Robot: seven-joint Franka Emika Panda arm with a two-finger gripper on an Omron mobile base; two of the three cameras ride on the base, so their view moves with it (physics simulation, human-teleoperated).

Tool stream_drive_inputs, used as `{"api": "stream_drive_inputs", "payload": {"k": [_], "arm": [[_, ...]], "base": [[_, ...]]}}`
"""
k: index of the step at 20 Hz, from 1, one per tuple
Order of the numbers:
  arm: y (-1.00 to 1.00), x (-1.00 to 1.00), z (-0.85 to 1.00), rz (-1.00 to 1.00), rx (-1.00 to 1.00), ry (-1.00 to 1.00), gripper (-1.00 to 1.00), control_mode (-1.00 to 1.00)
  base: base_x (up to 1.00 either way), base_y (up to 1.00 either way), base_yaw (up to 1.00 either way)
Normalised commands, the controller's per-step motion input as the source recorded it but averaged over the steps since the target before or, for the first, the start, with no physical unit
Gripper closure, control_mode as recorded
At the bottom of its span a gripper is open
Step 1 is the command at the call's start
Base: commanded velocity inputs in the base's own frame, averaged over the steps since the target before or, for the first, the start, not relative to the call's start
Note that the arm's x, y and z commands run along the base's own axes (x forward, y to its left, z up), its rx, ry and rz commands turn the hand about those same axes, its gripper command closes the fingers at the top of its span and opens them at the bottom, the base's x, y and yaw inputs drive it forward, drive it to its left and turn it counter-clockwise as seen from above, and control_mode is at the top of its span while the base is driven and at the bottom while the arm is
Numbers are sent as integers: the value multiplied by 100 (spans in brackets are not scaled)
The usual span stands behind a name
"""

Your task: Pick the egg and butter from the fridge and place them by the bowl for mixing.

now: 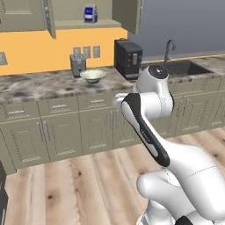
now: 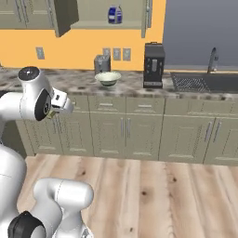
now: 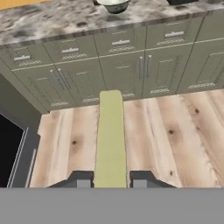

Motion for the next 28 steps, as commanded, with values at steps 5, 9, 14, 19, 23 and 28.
{"api": "stream_drive_inputs", "payload": {"k": [5, 9, 14, 19, 23, 28], "arm": [[0, 0, 0, 0, 0, 0, 100, 100], [0, 0, 0, 0, 0, 0, 100, 100], [0, 0, 0, 0, 0, 0, 100, 100], [0, 0, 0, 0, 0, 0, 100, 100], [0, 0, 0, 0, 0, 0, 100, 100], [0, 0, 0, 0, 0, 0, 100, 100]], "base": [[91, -10, 11], [89, -2, 6], [88, -1, 3], [83, -14, 1], [72, -12, 2], [64, -6, 2]]}}
